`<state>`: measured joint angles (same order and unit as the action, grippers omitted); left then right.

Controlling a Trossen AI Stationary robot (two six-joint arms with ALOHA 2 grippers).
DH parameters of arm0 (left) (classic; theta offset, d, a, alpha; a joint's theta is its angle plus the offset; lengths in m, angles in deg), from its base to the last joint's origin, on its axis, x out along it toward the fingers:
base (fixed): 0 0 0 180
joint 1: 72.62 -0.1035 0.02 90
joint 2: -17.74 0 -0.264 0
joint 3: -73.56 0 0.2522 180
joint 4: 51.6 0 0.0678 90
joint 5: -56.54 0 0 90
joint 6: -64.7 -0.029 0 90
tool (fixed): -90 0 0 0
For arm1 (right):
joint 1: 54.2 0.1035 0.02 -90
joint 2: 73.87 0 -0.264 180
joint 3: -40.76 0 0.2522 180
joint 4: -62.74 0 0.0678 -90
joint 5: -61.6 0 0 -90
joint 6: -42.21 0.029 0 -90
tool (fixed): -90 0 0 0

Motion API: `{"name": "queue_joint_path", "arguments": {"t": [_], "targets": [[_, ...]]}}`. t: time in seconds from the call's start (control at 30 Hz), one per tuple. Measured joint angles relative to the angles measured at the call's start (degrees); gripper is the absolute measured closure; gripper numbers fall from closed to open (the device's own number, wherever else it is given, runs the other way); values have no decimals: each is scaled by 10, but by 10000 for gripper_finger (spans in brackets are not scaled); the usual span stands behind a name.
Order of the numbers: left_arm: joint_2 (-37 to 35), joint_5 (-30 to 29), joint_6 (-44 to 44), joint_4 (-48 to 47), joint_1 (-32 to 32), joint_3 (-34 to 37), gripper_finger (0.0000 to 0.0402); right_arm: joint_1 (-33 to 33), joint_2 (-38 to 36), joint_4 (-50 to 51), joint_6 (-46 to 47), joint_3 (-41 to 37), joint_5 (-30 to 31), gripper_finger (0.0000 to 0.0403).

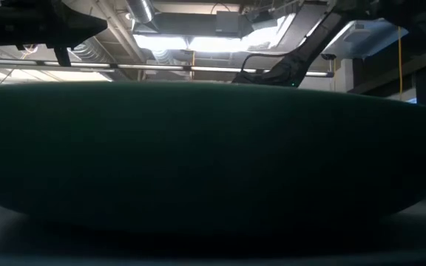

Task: Stack plastic plates
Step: Stack the pink plate on top of the dark green plate

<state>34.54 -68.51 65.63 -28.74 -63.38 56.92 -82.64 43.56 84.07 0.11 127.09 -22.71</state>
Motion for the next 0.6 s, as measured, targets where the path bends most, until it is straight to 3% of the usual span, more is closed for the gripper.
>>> {"name": "queue_joint_path", "arguments": {"t": [0.33,0.6], "targets": [[0,-1,-1,0,0,0,395,0,2,-3,-33,0,-1,393],[0,-1,-1,0,0,0,395,44,-22,29,-28,0,3,400]]}}
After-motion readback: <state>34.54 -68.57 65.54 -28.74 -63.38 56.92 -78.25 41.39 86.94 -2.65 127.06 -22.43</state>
